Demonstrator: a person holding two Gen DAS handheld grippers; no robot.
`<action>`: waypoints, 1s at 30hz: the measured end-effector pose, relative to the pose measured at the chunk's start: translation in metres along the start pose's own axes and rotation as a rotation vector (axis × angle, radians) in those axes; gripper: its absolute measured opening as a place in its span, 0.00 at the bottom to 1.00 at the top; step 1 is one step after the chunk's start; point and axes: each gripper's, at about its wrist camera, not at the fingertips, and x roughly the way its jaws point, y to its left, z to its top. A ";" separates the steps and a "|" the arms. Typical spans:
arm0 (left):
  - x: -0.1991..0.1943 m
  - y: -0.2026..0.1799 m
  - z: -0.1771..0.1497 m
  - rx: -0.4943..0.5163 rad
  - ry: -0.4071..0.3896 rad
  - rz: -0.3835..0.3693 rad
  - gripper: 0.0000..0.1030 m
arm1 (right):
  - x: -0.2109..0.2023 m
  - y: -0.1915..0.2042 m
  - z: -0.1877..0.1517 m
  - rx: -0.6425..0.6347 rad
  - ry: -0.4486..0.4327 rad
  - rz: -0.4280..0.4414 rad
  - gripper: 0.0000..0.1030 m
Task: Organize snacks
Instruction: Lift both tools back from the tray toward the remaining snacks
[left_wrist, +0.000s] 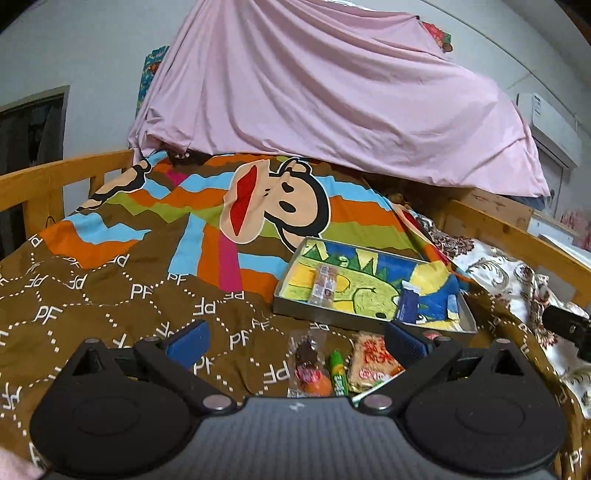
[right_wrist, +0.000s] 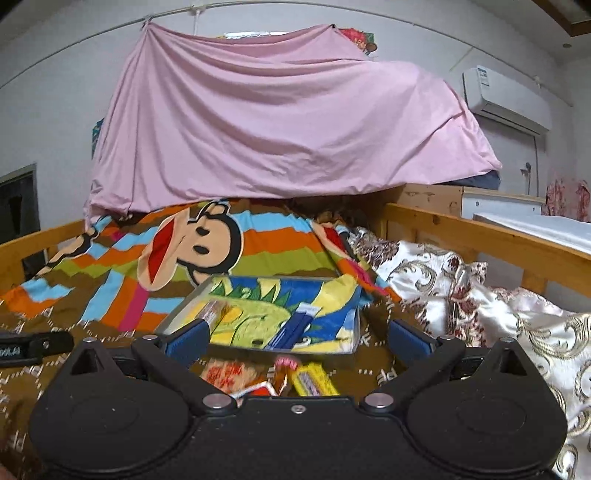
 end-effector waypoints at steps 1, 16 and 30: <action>-0.003 -0.001 -0.002 -0.002 0.004 0.003 0.99 | -0.003 0.000 -0.001 -0.001 0.004 0.003 0.99; -0.039 -0.014 -0.022 0.068 0.104 0.048 0.99 | -0.041 0.005 -0.017 -0.020 0.075 0.026 0.99; -0.060 -0.021 -0.028 0.112 0.127 0.098 0.99 | -0.055 0.014 -0.024 -0.014 0.163 0.013 0.99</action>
